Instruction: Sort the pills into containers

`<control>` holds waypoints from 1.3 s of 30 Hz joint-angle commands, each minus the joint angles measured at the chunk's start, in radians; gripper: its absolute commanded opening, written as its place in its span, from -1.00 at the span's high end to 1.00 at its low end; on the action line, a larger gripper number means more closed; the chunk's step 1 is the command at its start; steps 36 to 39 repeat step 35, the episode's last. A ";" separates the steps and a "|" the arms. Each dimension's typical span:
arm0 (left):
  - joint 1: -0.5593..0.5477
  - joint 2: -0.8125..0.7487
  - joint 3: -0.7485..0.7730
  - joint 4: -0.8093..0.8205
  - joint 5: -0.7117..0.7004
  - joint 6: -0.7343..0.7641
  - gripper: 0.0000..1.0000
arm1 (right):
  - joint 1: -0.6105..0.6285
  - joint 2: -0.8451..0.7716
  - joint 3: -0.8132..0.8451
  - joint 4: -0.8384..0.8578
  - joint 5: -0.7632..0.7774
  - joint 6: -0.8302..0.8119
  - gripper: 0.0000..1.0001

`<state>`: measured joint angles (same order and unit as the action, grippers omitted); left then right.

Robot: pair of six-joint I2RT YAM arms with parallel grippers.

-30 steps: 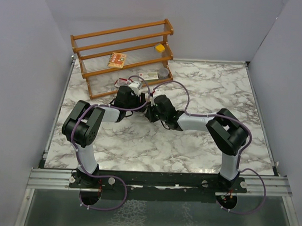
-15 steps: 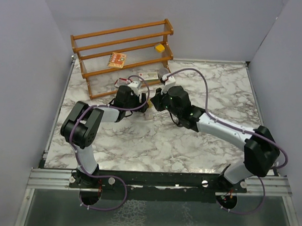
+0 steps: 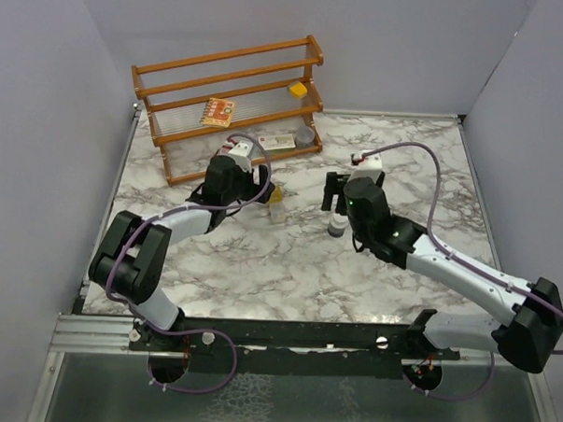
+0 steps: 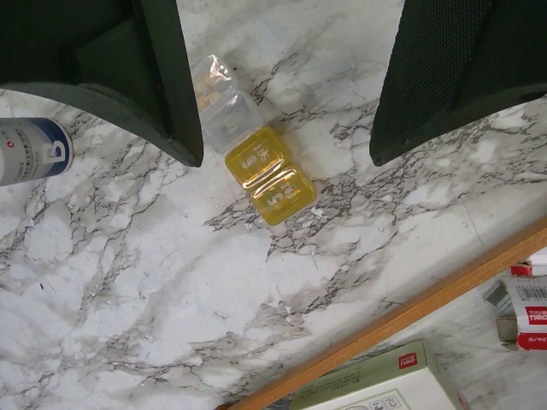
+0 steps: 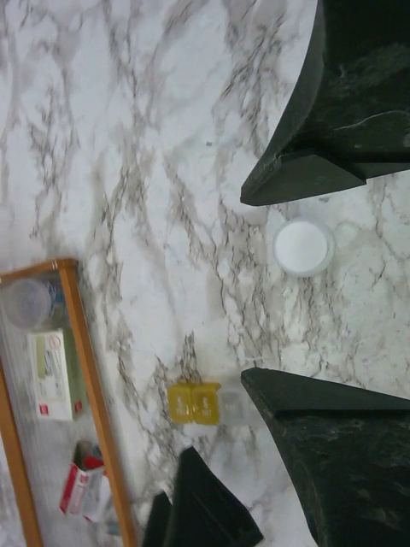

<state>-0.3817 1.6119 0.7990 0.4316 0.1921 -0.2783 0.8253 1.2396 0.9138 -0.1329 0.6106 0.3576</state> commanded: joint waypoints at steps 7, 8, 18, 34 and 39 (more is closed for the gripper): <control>0.003 -0.282 -0.154 -0.058 -0.170 0.003 -0.71 | -0.009 -0.196 -0.041 -0.237 0.348 0.098 -0.57; 0.004 -0.320 -0.176 -0.061 -0.193 0.000 -0.75 | -0.009 -0.217 -0.058 -0.223 0.351 0.081 -0.57; 0.001 -0.736 -0.395 -0.133 -0.293 -0.043 -0.98 | -0.009 -0.411 -0.162 -0.205 0.467 0.087 -0.81; -0.004 -1.091 -0.502 -0.264 -0.400 -0.093 -0.98 | -0.009 -0.404 -0.168 -0.278 0.527 0.188 -0.88; -0.004 -1.078 -0.500 -0.262 -0.398 -0.093 -0.98 | -0.009 -0.408 -0.168 -0.280 0.529 0.188 -0.89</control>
